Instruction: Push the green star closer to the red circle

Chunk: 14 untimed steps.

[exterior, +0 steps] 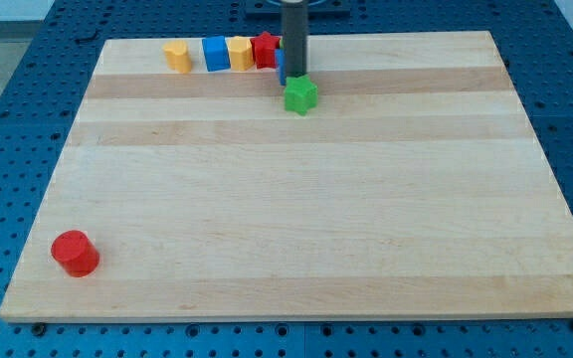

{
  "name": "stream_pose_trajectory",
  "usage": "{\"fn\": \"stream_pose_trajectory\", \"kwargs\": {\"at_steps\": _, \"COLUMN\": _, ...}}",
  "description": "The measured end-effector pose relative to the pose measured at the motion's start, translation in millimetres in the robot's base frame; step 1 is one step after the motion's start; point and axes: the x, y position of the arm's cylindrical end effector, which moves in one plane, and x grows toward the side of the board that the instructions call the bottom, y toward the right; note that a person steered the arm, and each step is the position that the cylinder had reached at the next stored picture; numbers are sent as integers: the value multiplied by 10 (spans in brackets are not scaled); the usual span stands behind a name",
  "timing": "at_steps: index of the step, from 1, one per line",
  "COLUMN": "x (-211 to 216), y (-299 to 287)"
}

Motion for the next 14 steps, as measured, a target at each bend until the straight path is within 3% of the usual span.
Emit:
{"fn": "stream_pose_trajectory", "kwargs": {"at_steps": 1, "x": 257, "y": -216}}
{"fn": "stream_pose_trajectory", "kwargs": {"at_steps": 2, "x": 188, "y": -184}}
{"fn": "stream_pose_trajectory", "kwargs": {"at_steps": 3, "x": -144, "y": -6}}
{"fn": "stream_pose_trajectory", "kwargs": {"at_steps": 4, "x": -147, "y": 261}}
{"fn": "stream_pose_trajectory", "kwargs": {"at_steps": 6, "x": 511, "y": 307}}
{"fn": "stream_pose_trajectory", "kwargs": {"at_steps": 8, "x": 1129, "y": -462}}
{"fn": "stream_pose_trajectory", "kwargs": {"at_steps": 10, "x": 981, "y": -461}}
{"fn": "stream_pose_trajectory", "kwargs": {"at_steps": 12, "x": 1044, "y": -857}}
{"fn": "stream_pose_trajectory", "kwargs": {"at_steps": 14, "x": 688, "y": -972}}
